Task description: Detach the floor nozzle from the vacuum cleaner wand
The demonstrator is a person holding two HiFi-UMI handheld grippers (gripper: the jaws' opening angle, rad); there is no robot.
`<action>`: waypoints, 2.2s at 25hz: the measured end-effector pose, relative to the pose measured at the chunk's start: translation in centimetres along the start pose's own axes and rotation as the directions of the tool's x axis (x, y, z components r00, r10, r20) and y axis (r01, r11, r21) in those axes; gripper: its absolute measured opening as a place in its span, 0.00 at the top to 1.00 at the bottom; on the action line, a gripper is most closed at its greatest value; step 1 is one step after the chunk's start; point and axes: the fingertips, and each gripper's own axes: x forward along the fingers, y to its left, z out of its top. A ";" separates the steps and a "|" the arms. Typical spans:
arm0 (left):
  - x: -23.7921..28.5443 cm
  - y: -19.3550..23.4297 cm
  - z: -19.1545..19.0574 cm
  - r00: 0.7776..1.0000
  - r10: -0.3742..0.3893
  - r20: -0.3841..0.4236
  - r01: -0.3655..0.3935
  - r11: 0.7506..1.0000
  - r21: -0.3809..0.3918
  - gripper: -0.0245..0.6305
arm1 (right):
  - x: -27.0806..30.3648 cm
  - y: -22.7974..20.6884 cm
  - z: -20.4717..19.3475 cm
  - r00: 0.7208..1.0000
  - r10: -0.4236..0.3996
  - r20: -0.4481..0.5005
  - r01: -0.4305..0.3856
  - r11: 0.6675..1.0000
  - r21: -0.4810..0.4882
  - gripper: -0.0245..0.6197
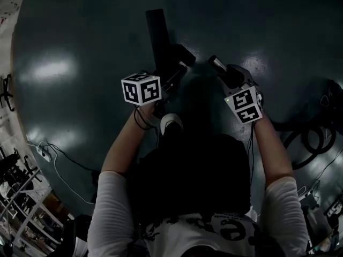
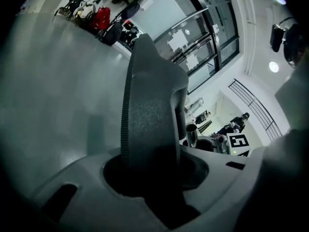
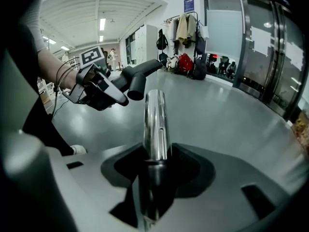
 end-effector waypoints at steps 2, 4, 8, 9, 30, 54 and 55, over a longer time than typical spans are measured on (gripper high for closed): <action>1.2 1.8 -2.4 0.999 0.010 -0.034 -0.011 1.000 -0.015 0.78 | 1.6 0.7 -2.3 0.999 0.015 -0.032 -0.014 1.000 0.011 0.68; 2.0 3.6 -5.1 0.996 0.018 -0.082 -0.021 0.999 -0.026 0.78 | 3.3 1.8 -4.5 0.997 0.036 -0.069 -0.035 0.999 0.020 0.68; 3.6 6.1 -10.1 0.983 0.005 -0.186 -0.017 0.998 -0.059 0.78 | 5.9 3.6 -8.2 0.983 0.086 -0.162 -0.085 0.996 0.011 0.68; 4.0 6.8 -10.8 0.979 0.014 -0.206 -0.026 0.998 -0.056 0.78 | 6.4 3.8 -8.8 0.979 0.096 -0.181 -0.096 0.995 0.012 0.68; 6.2 9.5 -12.9 0.962 0.015 -0.273 -0.085 0.965 -0.247 0.68 | 10.7 5.8 -13.3 0.952 0.152 -0.267 -0.163 0.986 -0.022 0.68; -1.8 8.8 -7.3 0.918 0.396 0.015 -0.386 0.887 0.252 0.96 | 4.5 3.5 -4.3 0.998 0.056 -0.007 -0.053 0.968 0.246 0.96; -2.4 7.9 -7.1 0.919 0.395 0.008 -0.382 0.883 0.273 0.96 | 3.7 3.6 -3.9 0.998 0.058 -0.008 -0.054 0.962 0.268 0.96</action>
